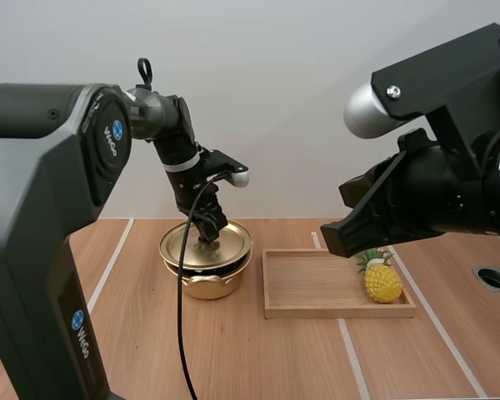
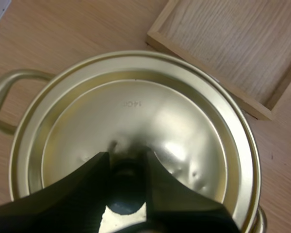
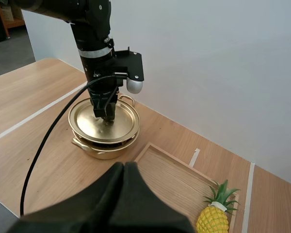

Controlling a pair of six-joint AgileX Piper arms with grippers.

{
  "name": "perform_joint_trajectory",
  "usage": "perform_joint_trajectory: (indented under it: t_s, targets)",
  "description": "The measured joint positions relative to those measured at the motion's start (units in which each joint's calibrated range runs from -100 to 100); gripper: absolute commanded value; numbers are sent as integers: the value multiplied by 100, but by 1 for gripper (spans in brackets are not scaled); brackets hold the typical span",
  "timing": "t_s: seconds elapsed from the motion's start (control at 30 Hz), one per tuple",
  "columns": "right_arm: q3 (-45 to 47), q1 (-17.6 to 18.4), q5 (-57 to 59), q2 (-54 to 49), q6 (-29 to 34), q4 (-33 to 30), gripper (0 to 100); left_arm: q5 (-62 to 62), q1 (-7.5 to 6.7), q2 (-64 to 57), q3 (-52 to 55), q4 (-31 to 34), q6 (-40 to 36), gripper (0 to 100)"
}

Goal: Open the pot, put the grape inside, and close it

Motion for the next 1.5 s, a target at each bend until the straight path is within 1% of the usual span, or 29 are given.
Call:
perform_joint_trajectory:
  t_s: [0.27,0.73,1.27,1.5]
  targets:
    - [0,0,0,0,0,0,0,-224,0,0,0,0,11,0]
    - [0,0,0,0,0,0,0,112,0,0,0,-109,21,0]
    - [0,0,0,0,0,0,0,-55,0,4,0,-109,11,0]
    - [0,0,0,0,0,0,0,-97,0,248,0,-109,-10,0]
